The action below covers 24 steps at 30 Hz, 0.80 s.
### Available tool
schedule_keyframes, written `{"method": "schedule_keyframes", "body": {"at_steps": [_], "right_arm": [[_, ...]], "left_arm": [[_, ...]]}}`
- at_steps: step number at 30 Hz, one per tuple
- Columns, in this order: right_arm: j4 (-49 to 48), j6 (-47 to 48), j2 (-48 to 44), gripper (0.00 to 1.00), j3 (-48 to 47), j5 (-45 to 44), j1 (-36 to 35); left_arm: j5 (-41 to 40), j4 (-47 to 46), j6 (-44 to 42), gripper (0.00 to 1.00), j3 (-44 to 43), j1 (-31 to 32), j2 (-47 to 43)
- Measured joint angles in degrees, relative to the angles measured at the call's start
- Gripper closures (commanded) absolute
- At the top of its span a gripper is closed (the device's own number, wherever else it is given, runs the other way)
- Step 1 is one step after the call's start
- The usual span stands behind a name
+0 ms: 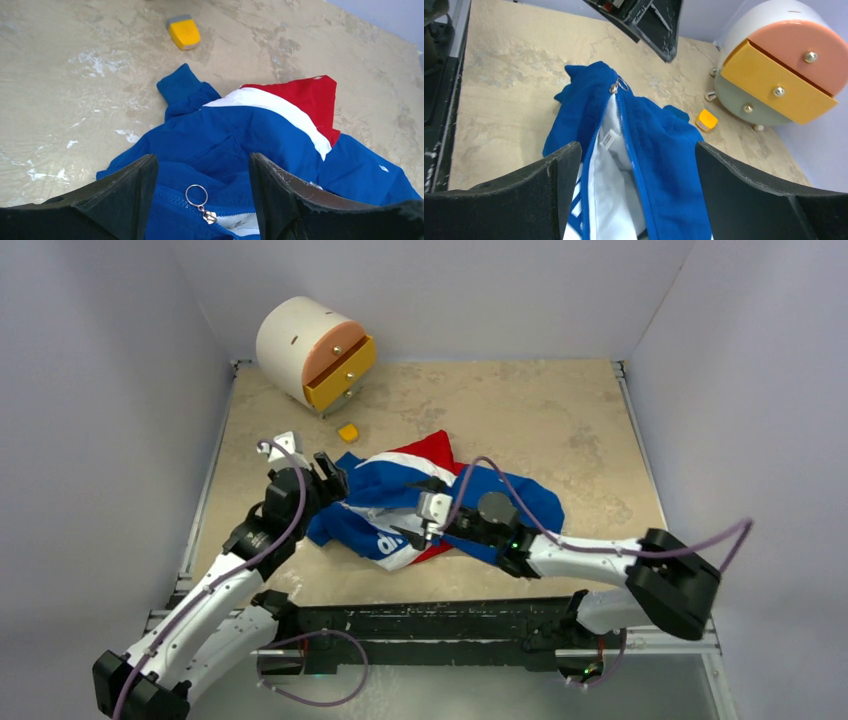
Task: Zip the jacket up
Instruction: Pick up the jacket from the center of the board.
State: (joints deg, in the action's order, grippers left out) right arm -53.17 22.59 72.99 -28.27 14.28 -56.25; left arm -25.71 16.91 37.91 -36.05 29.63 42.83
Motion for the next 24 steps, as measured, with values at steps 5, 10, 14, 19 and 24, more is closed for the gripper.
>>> {"method": "schedule_keyframes", "body": {"at_steps": [5, 10, 14, 19, 24], "right_arm": [[-0.22, 0.61, 13.42, 0.13, -10.38, 3.34, 0.00], [-1.62, -0.59, 23.80, 0.15, -15.76, 6.56, -0.37], [-2.93, -1.29, 28.11, 0.17, -16.85, 7.65, -1.49], [-5.46, -1.79, 32.61, 0.27, -18.38, 6.49, -2.71], [-8.17, -0.68, 36.37, 0.56, -19.69, 2.56, -3.54]], "left_arm": [[6.58, 0.26, 0.68, 0.30, 0.04, -5.51, -0.35], [11.37, 1.38, 1.11, 0.30, 0.04, -12.17, -3.39], [14.71, 1.99, 1.11, 0.30, 0.07, -15.26, -4.07], [18.40, 2.16, 1.36, 0.30, 0.44, -16.52, -3.91], [23.47, 2.32, 1.51, 0.30, 1.14, -16.83, -3.82]]}}
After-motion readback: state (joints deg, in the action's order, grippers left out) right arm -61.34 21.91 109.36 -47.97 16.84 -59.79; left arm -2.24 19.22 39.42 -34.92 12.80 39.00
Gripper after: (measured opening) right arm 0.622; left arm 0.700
